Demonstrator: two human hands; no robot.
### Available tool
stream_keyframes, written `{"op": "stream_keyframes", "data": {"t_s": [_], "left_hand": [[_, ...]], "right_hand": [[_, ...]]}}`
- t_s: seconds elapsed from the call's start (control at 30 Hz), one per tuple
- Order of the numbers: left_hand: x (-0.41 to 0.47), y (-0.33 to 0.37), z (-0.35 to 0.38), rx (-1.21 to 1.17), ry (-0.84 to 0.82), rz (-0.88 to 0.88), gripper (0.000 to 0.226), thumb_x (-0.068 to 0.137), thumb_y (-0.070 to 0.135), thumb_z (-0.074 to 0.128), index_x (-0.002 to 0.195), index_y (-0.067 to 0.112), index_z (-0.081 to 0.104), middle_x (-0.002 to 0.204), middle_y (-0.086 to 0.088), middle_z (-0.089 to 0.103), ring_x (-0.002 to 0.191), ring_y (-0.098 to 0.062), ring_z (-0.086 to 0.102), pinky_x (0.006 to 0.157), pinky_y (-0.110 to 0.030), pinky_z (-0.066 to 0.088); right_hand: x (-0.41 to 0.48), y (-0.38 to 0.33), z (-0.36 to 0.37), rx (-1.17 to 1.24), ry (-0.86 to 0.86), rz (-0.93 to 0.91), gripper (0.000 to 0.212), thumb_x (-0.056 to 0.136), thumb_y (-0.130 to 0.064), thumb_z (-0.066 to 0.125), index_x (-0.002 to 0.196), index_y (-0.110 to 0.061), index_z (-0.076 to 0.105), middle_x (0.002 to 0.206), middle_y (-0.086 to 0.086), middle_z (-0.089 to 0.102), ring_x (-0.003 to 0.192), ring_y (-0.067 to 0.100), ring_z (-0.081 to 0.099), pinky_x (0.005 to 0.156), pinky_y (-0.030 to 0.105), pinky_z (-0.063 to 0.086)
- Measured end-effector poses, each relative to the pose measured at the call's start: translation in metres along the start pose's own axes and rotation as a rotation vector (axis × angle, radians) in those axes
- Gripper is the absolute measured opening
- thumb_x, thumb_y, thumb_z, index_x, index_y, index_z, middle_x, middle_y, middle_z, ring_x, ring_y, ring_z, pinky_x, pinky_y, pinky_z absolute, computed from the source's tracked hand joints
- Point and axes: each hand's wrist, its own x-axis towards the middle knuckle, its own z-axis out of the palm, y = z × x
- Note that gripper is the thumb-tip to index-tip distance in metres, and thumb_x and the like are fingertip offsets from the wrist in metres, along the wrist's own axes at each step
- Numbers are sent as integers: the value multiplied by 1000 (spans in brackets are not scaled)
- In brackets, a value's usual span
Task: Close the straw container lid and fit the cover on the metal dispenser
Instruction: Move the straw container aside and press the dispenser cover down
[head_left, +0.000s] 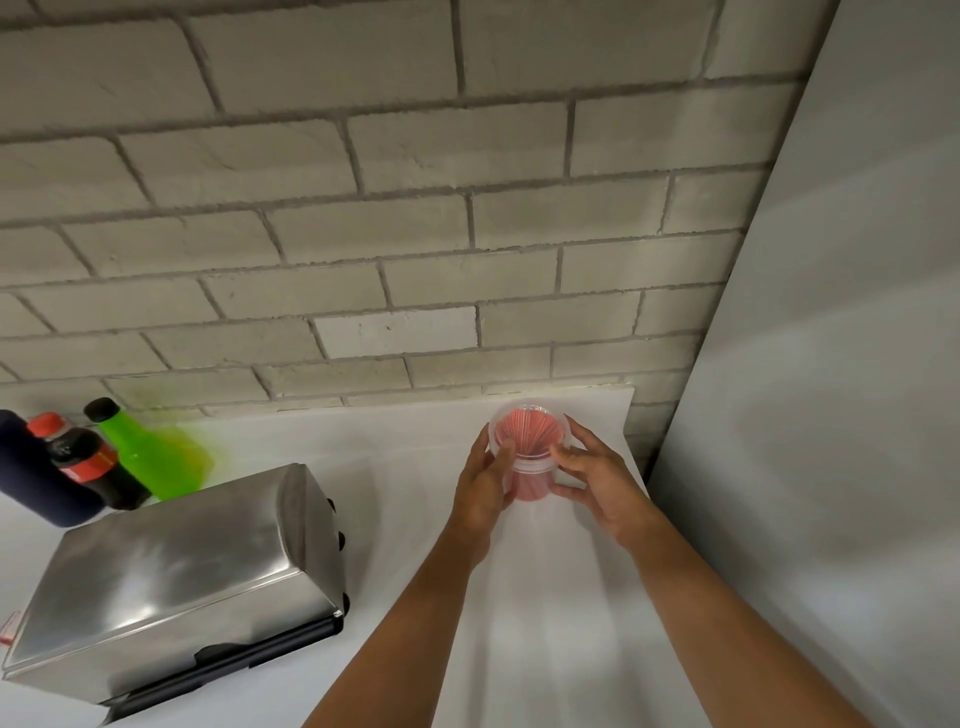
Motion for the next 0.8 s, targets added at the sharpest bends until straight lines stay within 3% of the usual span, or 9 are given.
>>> {"op": "stream_keyframes", "data": {"t_s": [0.13,0.2,0.3,0.37,0.47,0.53,0.6,0.7,0.8], "left_hand": [[-1,-2,-1,11,14,-46,68,98,57,57,160,41,35,156,3,53,133,-22,59,103,-46,58],[-4,-2,-3,47,22,-88,89,94,63,58,167,42,13,167,-1,39,147,-29,45,115,-56,45],[-15,5,-11,64,26,-100,110,82,74,64,166,43,1,172,-3,30,153,-29,37,121,-57,37],[-22,12,-18,48,55,-93,115,78,75,70,167,43,3,171,-2,31,152,-27,38,122,-54,37],[-37,26,-30,27,105,-40,107,84,64,78,166,45,12,169,3,34,150,-23,41,118,-42,40],[-49,39,-40,55,129,19,100,88,54,80,165,45,18,167,6,37,150,-18,40,109,-36,39],[-63,54,-54,85,160,83,94,91,45,81,164,45,22,164,8,40,150,-14,40,104,-33,37],[-88,76,-82,131,236,171,89,90,40,83,161,49,30,160,12,46,147,-10,42,103,-32,38],[-116,94,-120,229,331,216,87,90,40,83,159,49,33,160,11,46,148,-13,42,110,-35,43]], "right_hand": [[-3,1,1,-22,-2,10,53,95,-31,78,141,-46,55,151,2,60,135,28,59,110,53,52],[-4,3,0,-57,33,0,69,93,-35,81,153,-44,48,156,2,55,138,27,55,113,54,49],[-9,-5,0,-75,113,-52,85,87,-40,86,160,-43,41,162,1,46,145,25,47,117,52,43],[-14,-12,2,-113,161,-107,86,85,-39,88,158,-45,43,163,1,43,145,17,43,117,46,40],[-29,-24,15,-263,213,-237,79,85,-37,88,153,-49,49,155,-10,48,137,10,44,105,32,40],[-44,-33,30,-363,182,-318,79,81,-49,88,150,-52,50,145,-20,47,136,11,46,101,27,40],[-59,-41,49,-431,124,-370,80,78,-55,87,148,-56,48,145,-22,46,133,11,48,106,31,44],[-76,-49,81,-455,43,-432,77,83,-35,91,147,-52,53,150,-12,52,134,13,55,115,42,47],[-90,-51,113,-522,-52,-470,78,82,-34,92,148,-47,54,157,-14,47,143,12,49,119,43,43]]}}
